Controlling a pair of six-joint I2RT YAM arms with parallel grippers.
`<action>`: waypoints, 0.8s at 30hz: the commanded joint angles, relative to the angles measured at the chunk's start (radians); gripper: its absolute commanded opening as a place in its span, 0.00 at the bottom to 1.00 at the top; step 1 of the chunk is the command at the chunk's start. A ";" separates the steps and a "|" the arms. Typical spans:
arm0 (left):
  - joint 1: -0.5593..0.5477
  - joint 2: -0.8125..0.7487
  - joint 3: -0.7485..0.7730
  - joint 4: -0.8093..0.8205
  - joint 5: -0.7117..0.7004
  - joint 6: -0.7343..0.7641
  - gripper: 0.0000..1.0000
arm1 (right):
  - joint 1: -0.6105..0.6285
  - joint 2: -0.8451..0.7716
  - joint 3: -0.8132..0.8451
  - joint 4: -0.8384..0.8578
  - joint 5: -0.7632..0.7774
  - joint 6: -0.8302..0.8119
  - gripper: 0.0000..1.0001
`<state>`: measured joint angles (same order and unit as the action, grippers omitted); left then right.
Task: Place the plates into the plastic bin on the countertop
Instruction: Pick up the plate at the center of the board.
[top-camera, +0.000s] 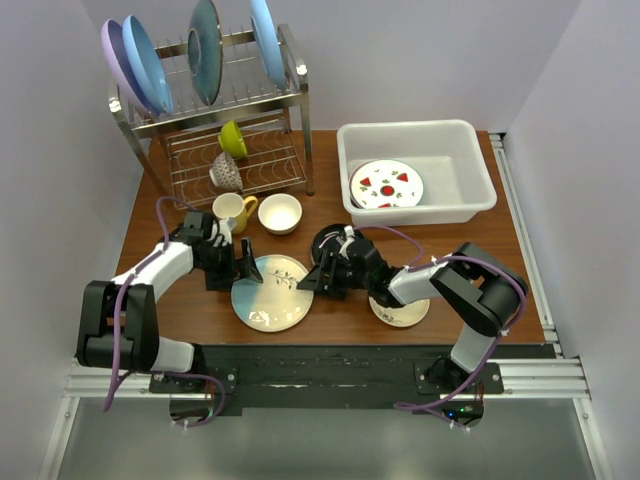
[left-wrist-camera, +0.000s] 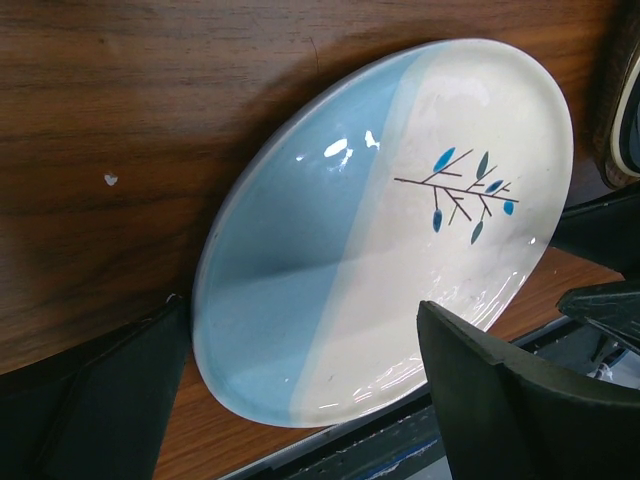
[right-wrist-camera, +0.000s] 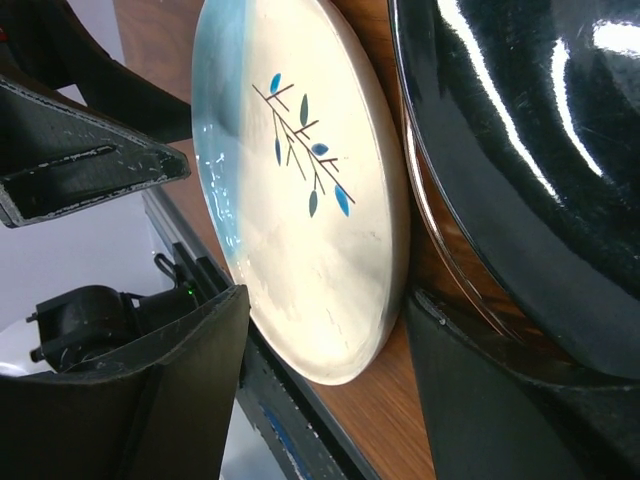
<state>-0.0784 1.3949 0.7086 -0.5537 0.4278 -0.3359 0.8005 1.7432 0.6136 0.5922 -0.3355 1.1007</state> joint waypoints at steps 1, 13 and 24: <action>0.000 0.001 -0.004 0.057 0.084 -0.006 0.97 | 0.026 0.021 -0.022 0.055 -0.007 0.019 0.66; -0.008 0.004 -0.008 0.063 0.092 -0.008 0.96 | 0.035 0.036 -0.037 0.182 -0.031 0.070 0.57; -0.012 0.003 -0.015 0.071 0.106 -0.012 0.96 | 0.042 -0.020 -0.077 0.293 -0.004 0.082 0.56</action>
<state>-0.0776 1.3949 0.7048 -0.5301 0.4175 -0.3298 0.8196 1.7714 0.5484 0.7410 -0.3325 1.1599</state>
